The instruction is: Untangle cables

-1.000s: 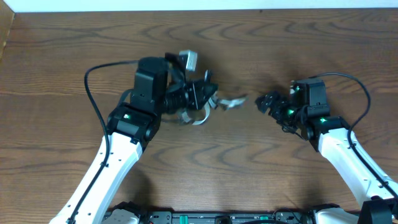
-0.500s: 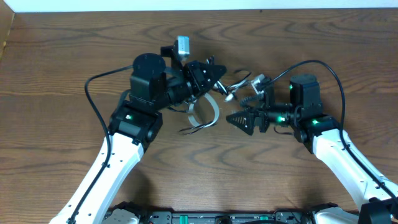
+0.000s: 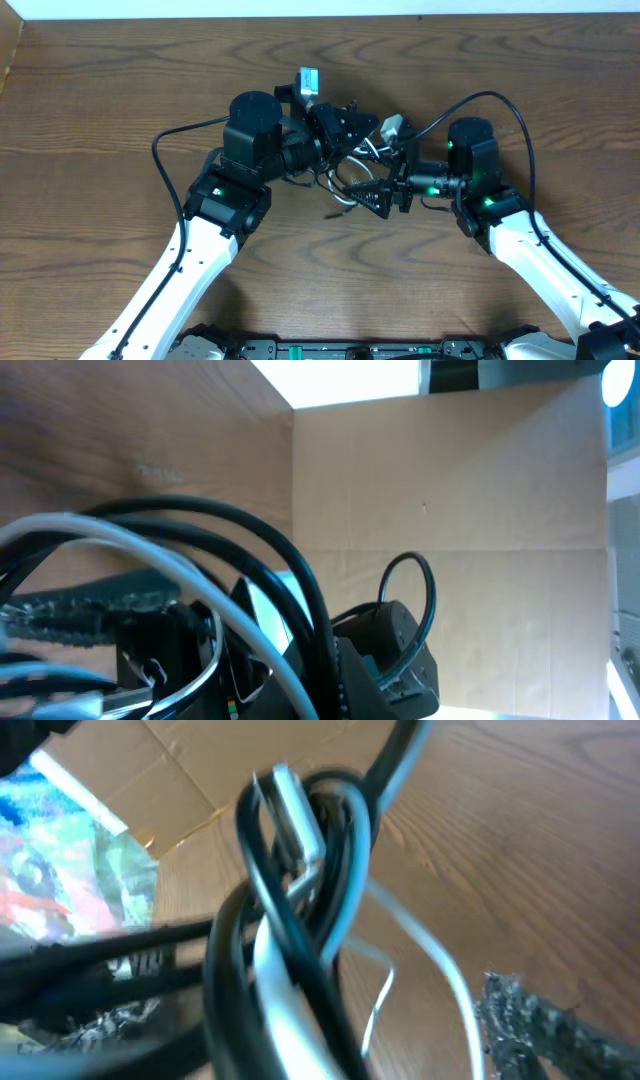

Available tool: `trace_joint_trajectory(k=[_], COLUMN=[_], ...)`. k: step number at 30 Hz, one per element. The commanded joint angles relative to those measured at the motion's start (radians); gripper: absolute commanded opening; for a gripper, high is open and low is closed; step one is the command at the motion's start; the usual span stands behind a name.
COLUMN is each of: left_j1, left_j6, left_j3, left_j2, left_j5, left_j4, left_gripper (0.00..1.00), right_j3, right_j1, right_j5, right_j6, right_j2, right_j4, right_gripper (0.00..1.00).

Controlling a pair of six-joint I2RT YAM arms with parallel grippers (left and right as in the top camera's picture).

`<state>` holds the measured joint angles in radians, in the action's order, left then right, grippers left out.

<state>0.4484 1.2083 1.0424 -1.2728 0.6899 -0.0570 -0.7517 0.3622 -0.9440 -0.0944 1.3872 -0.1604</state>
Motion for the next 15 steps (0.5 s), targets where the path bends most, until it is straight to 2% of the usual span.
trace_joint_trajectory(k=[1,5,6,8,10,13,15], left_j1=[-0.019,-0.035,-0.035,-0.035,-0.035,-0.033,-0.032], left_j6=[-0.074,-0.117,-0.117,-0.12,-0.119,-0.102,-0.089], left_j3=[0.009,0.009,0.009,0.009,0.009,0.009,0.009], left_j2=[0.001,0.001,0.001,0.001,0.001,0.001,0.001], left_j5=[-0.066,-0.101,-0.113,-0.131,-0.145,-0.157,-0.157], left_j4=[-0.012,-0.012,-0.012,-0.012,-0.012,-0.013,-0.013], left_gripper=[0.07,0.07,0.07,0.08,0.07,0.07,0.07], right_j3=[-0.005,-0.005,-0.005,-0.005,-0.005,-0.005,-0.005], right_j1=[0.004,0.004,0.004,0.004,0.007,0.021,0.037], right_j5=[0.124,0.551,0.705,0.783,0.66,0.294,0.129], right_j6=[-0.043,-0.232,-0.329,-0.442,-0.386,-0.153,-0.08], right_j2=[-0.002,-0.002,-0.002,-0.002,-0.002,-0.002,-0.002], right_j4=[0.052,0.225,0.292,0.336,0.295,0.163,0.097], right_gripper=[0.92,0.93,0.93,0.98,0.99,0.99,0.99])
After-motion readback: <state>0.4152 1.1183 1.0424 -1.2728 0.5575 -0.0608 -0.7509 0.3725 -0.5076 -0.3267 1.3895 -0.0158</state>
